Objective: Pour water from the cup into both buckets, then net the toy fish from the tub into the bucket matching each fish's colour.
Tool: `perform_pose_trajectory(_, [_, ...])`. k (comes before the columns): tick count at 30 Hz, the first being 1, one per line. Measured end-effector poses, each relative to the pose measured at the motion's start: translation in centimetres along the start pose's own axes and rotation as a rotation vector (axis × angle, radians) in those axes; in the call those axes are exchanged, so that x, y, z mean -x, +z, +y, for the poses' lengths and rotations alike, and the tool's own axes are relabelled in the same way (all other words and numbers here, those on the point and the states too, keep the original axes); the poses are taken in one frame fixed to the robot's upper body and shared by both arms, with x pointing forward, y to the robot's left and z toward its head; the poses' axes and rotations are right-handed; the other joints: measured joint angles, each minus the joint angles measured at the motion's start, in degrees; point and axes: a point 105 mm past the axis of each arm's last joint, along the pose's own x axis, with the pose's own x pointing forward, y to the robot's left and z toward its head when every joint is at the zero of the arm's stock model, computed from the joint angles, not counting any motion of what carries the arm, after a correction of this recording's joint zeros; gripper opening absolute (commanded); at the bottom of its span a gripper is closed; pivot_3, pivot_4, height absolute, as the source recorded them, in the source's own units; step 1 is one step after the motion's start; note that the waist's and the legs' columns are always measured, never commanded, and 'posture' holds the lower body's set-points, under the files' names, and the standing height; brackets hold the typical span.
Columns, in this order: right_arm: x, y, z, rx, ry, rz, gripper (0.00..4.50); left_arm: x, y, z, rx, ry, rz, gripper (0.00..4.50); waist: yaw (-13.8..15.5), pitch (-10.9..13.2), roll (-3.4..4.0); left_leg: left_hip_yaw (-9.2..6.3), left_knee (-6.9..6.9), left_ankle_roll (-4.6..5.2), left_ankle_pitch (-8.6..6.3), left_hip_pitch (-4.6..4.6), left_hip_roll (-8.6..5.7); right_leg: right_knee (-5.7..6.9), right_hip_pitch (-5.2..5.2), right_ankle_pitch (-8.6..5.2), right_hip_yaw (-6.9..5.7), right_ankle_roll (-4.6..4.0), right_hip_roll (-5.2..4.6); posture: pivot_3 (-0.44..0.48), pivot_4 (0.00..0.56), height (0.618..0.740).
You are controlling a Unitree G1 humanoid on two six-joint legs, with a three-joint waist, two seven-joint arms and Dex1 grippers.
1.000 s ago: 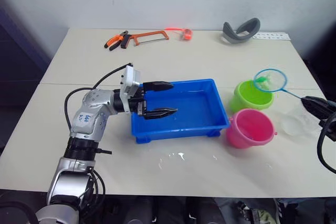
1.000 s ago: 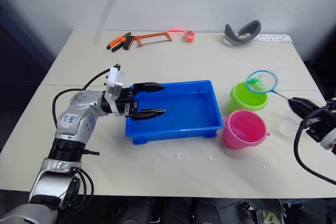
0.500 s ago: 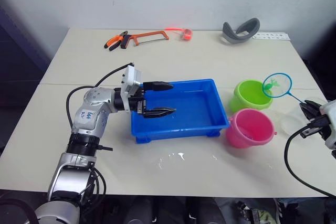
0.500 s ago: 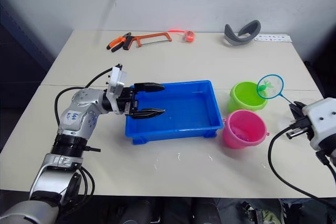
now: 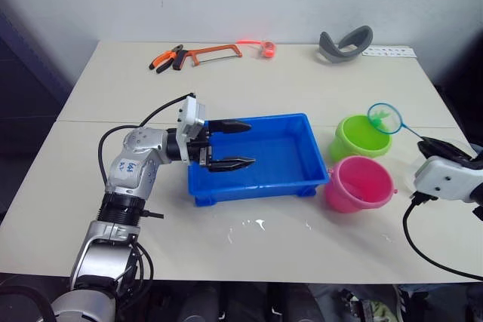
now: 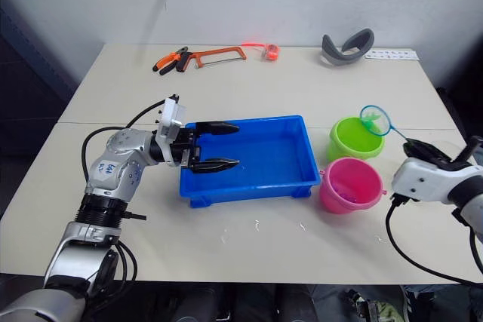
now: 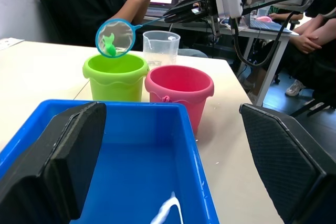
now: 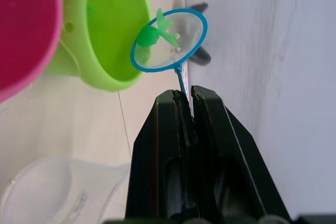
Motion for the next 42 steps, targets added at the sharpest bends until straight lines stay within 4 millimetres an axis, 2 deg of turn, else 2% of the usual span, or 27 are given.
perform_pose_trajectory(2, [-0.2, 0.1, 0.5, 0.041, 0.037, -0.014, 0.00, 0.2, 0.0, 0.1, -0.003, 0.004, 0.009, 4.42, 0.0, 0.0, 0.00, -0.02, 0.01, 0.00, 0.00, 0.00, 0.00, -0.01, 0.03, 0.00, -0.01, 0.00, 0.00, 0.000, 0.150, 0.740])
perform_pose_trajectory(5, [-0.4, -0.8, 0.6, 0.083, 0.072, -0.002, 0.00, 0.4, 0.0, 0.1, -0.007, 0.010, 0.018, 4.42, 0.0, 0.0, 0.00, -0.02, 0.02, 0.00, 0.00, 0.00, 0.00, -0.02, 0.03, 0.00, -0.02, 0.00, 0.00, 0.000, 0.150, 0.740])
perform_pose_trajectory(10, [-0.9, -0.6, -1.3, 0.088, 0.018, -0.054, 0.00, 1.2, 0.0, 0.1, -0.028, -0.003, 0.047, 4.42, -0.2, 0.0, 0.02, -0.02, 0.02, -0.03, 0.01, 0.01, 0.05, 0.00, 0.03, 0.00, -0.03, -0.01, 0.05, 0.000, 0.150, 0.740])
perform_pose_trajectory(13, [-0.9, 0.6, -3.6, -0.175, -0.091, -0.142, 0.00, 2.2, 0.4, 0.0, -0.062, -0.020, 0.061, 4.42, -0.3, 0.0, 0.02, -0.05, 0.03, -0.05, 0.02, 0.02, 0.08, 0.00, 0.04, 0.00, -0.07, -0.01, 0.08, 0.000, 0.150, 0.740])
perform_pose_trajectory(14, [-0.8, 0.8, -3.7, -0.209, -0.097, -0.157, 0.00, 2.3, 0.4, -0.1, -0.067, -0.022, 0.063, 4.42, -0.3, 0.0, 0.02, -0.07, 0.03, -0.05, 0.02, 0.01, 0.08, 0.00, 0.05, 0.00, -0.08, -0.01, 0.07, 0.000, 0.150, 0.740])
perform_pose_trajectory(15, [-0.6, 1.7, -4.4, -0.375, -0.097, -0.230, 0.00, 3.0, 0.7, -0.2, -0.086, -0.033, 0.060, 4.42, -0.3, 0.0, 0.02, -0.09, 0.03, -0.05, 0.02, 0.01, 0.09, -0.01, 0.05, 0.00, -0.11, -0.01, 0.08, 0.000, 0.150, 0.740])
perform_pose_trajectory(17, [-0.5, 4.2, -5.5, -0.644, -0.038, -0.385, 0.00, 5.1, 0.9, -0.7, -0.087, -0.046, 0.056, 4.42, -0.7, 0.0, 0.04, -0.08, 0.04, -0.04, 0.02, 0.02, 0.11, 0.00, 0.04, 0.01, -0.13, -0.02, 0.08, 0.000, 0.150, 0.740])
perform_pose_trajectory(19, [-0.3, 6.6, -6.0, -0.813, 0.065, -0.508, 0.00, 7.1, 1.3, -0.9, -0.075, -0.031, 0.053, 4.42, -0.8, 0.0, 0.03, -0.21, 0.07, -0.04, 0.02, 0.01, 0.15, 0.00, 0.09, 0.00, -0.09, -0.05, 0.06, 0.000, 0.150, 0.740])
perform_pose_trajectory(20, [-0.3, 7.2, -5.9, -0.840, 0.099, -0.534, 0.00, 7.4, 1.5, -0.9, -0.070, -0.023, 0.049, 4.42, -0.7, 0.0, 0.03, -0.24, 0.08, -0.04, 0.02, 0.00, 0.15, 0.00, 0.10, 0.00, -0.04, -0.06, 0.04, 0.000, 0.150, 0.740])
perform_pose_trajectory(22, [-0.6, 10.3, -5.2, -0.940, 0.257, -0.640, 0.00, 9.4, 2.9, -0.6, -0.010, 0.036, -0.005, 4.42, -0.7, 0.0, 0.00, -0.34, 0.14, -0.04, 0.02, -0.01, 0.15, 0.00, 0.15, 0.00, 0.04, -0.06, -0.02, 0.000, 0.150, 0.740])
perform_pose_trajectory(25, [-0.8, 14.1, -3.2, -1.010, 0.459, -0.768, 0.00, 12.3, 4.1, -1.4, -0.034, 0.093, 0.051, 4.42, -0.9, 0.0, -0.03, -0.37, 0.08, -0.04, -0.03, -0.01, 0.10, -0.05, 0.14, -0.02, -0.03, -0.09, -0.41, 0.000, 0.150, 0.740])
perform_pose_trajectory(28, [-1.0, 16.8, 0.2, -1.045, 0.658, -0.832, 0.00, 13.1, 4.5, -2.5, -0.037, 0.104, 0.061, 4.42, -0.7, 0.0, -0.02, -0.37, 0.06, 0.04, -0.07, -0.08, -0.03, -0.06, 0.11, -0.03, -0.17, -0.09, -0.61, 0.000, 0.150, 0.740])
perform_pose_trajectory(29, [-1.0, 17.6, 1.1, -1.048, 0.706, -0.848, 0.00, 13.1, 4.5, -2.9, -0.030, 0.095, 0.068, 4.42, -0.3, 0.0, -0.02, -0.37, 0.08, 0.08, -0.07, -0.11, -0.09, -0.05, 0.10, -0.03, -0.19, -0.07, -0.64, 0.000, 0.150, 0.740])
perform_pose_trajectory(33, [-1.2, 20.7, 3.6, -1.089, 0.842, -0.956, 0.00, 13.5, 1.9, -6.4, -0.028, 0.020, 0.240, 4.42, -0.7, 0.0, -0.12, -0.30, 0.06, 0.12, -0.11, -0.08, -0.07, -0.13, 0.12, -0.02, -0.18, -0.06, -0.64, 0.000, 0.150, 0.740])
perform_pose_trajectory(37, [-1.8, 22.1, 6.3, -1.146, 0.894, -0.957, 0.00, 12.8, 0.5, -8.9, 0.017, -0.043, 0.270, 4.42, -0.3, 0.0, -0.11, -0.29, 0.07, 0.12, -0.11, -0.08, -0.08, -0.10, 0.12, -0.02, -0.15, -0.06, -0.67, 0.000, 0.150, 0.740])
perform_pose_trajectory(40, [-2.5, 21.8, 8.6, -1.160, 0.905, -0.920, 0.00, 12.2, -1.7, -11.2, 0.061, -0.084, 0.284, 4.42, -0.4, 0.0, -0.11, -0.24, 0.06, 0.10, -0.12, 0.00, -0.08, -0.09, 0.14, -0.03, -0.13, -0.06, -0.66, 0.000, 0.150, 0.740])
perform_pose_trajectory(42, [-2.8, 21.7, 9.8, -1.143, 0.907, -0.895, 0.00, 11.9, -2.9, -11.9, 0.098, -0.084, 0.273, 4.42, -0.4, 0.0, -0.11, -0.24, 0.06, 0.08, -0.13, -0.01, -0.06, -0.07, 0.11, -0.03, -0.13, -0.07, -0.62, 0.000, 0.150, 0.740])
